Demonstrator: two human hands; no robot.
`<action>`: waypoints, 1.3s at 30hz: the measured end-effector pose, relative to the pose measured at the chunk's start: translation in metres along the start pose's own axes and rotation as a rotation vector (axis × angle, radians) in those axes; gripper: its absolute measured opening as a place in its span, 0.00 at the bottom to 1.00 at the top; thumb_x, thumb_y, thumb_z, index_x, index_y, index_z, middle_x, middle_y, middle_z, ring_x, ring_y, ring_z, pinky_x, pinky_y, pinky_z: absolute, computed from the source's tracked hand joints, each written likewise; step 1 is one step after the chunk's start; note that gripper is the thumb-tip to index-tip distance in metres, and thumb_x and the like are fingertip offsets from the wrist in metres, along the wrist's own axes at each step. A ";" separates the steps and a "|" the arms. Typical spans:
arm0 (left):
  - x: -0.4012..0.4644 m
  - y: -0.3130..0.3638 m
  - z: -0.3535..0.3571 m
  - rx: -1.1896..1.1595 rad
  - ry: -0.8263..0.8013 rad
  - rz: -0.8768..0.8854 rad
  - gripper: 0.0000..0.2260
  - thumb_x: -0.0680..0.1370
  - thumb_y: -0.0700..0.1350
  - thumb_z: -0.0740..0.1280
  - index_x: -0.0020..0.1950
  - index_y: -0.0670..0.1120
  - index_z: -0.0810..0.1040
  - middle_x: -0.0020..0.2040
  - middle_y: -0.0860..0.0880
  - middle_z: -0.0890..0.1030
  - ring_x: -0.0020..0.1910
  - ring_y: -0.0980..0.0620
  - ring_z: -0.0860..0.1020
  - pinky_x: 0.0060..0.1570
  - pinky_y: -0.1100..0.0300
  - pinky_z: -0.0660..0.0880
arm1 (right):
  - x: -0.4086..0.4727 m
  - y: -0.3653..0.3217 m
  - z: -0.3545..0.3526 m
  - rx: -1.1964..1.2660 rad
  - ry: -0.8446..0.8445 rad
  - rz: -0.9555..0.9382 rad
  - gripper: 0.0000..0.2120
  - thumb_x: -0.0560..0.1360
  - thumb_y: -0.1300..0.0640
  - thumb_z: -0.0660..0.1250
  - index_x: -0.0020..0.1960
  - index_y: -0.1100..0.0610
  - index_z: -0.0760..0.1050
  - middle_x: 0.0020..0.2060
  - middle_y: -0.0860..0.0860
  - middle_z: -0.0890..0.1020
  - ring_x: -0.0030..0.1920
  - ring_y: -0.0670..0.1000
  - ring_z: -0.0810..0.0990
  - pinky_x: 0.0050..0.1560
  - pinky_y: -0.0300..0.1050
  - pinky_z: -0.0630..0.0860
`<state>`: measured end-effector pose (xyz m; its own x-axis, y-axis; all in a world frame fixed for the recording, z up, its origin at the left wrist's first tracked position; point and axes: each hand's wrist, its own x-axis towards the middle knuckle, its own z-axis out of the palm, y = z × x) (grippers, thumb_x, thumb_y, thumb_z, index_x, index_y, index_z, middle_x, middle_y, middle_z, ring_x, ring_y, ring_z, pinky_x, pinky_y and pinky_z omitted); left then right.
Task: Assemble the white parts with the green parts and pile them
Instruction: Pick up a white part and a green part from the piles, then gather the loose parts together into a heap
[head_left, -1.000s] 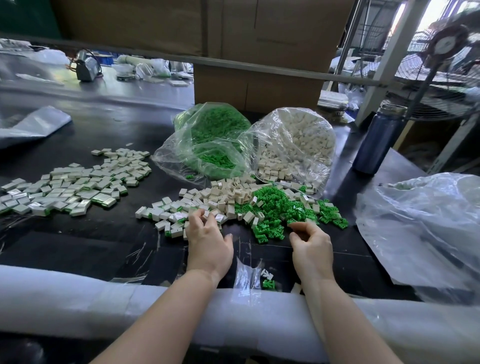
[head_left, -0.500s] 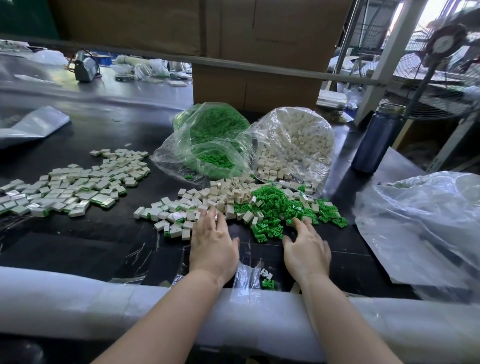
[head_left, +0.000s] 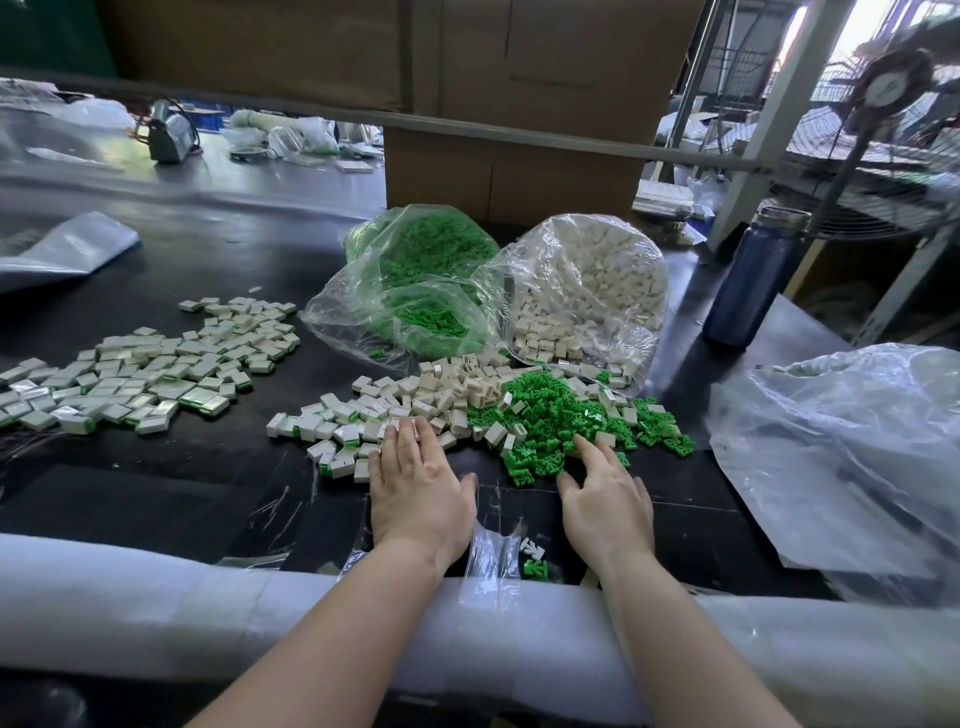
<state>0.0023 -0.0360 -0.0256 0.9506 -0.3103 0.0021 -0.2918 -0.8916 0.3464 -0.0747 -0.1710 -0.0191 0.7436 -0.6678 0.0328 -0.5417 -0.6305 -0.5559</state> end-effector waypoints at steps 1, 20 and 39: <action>0.000 0.000 0.000 0.010 -0.004 0.004 0.34 0.80 0.57 0.52 0.75 0.42 0.37 0.77 0.44 0.38 0.75 0.46 0.37 0.72 0.52 0.37 | 0.000 -0.001 0.000 -0.007 -0.004 -0.009 0.24 0.80 0.52 0.57 0.74 0.47 0.57 0.76 0.46 0.55 0.75 0.46 0.54 0.74 0.46 0.45; 0.020 -0.024 -0.014 0.119 -0.052 -0.160 0.37 0.78 0.63 0.50 0.76 0.40 0.41 0.77 0.44 0.41 0.75 0.45 0.39 0.72 0.46 0.38 | -0.002 -0.004 0.002 -0.004 -0.012 -0.053 0.24 0.80 0.51 0.58 0.75 0.47 0.57 0.75 0.46 0.58 0.75 0.46 0.54 0.75 0.47 0.47; 0.052 -0.011 -0.024 0.021 -0.085 0.038 0.28 0.82 0.54 0.51 0.77 0.46 0.42 0.77 0.43 0.40 0.75 0.44 0.39 0.73 0.53 0.40 | 0.000 -0.006 0.012 -0.119 -0.116 -0.173 0.23 0.82 0.47 0.50 0.75 0.40 0.49 0.77 0.44 0.47 0.76 0.45 0.44 0.74 0.46 0.42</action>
<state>0.0576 -0.0344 -0.0063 0.9268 -0.3699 -0.0655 -0.3301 -0.8851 0.3280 -0.0672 -0.1626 -0.0255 0.8656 -0.5004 0.0195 -0.4398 -0.7782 -0.4483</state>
